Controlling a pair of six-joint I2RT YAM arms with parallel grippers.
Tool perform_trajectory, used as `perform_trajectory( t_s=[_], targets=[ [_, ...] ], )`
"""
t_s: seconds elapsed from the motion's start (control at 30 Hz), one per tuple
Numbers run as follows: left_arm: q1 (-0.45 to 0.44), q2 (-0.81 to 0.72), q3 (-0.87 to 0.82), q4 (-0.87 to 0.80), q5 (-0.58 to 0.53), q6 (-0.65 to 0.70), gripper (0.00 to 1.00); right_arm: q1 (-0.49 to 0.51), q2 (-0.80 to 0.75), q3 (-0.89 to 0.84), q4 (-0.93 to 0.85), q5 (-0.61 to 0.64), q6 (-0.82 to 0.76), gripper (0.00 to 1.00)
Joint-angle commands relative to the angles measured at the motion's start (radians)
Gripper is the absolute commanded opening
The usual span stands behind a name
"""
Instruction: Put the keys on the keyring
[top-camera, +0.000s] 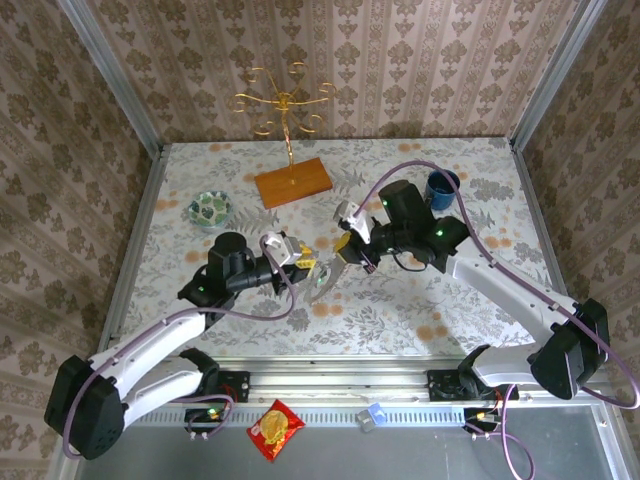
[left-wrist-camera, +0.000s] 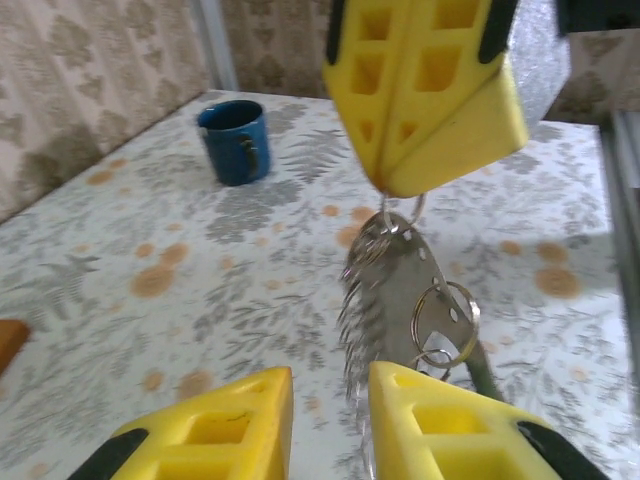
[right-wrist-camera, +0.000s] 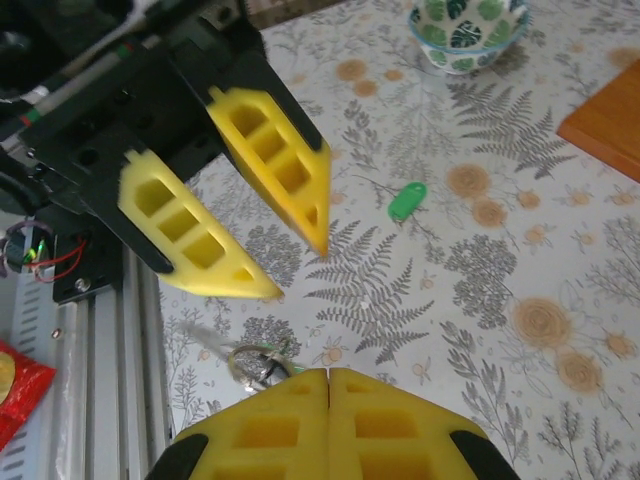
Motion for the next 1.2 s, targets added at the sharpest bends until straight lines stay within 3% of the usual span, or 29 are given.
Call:
perform_trajectory(
  t_s=[0.0,0.3,0.8,1.17],
  targets=[
    [0.011,0.017,0.032,0.038,0.148,0.006,0.23,0.017,-0.019,0.009,0.017,-0.050,-0.054,0.00],
    [0.026,0.061,0.043,0.084,0.254,-0.036,0.24,0.053,0.001,0.027,0.004,-0.055,-0.072,0.00],
    [0.028,0.107,0.023,0.186,0.320,-0.108,0.24,0.080,0.017,0.046,0.023,-0.065,-0.058,0.00],
    [0.028,0.137,0.027,0.222,0.348,-0.139,0.14,0.096,0.025,0.048,0.052,-0.063,-0.037,0.00]
  ],
)
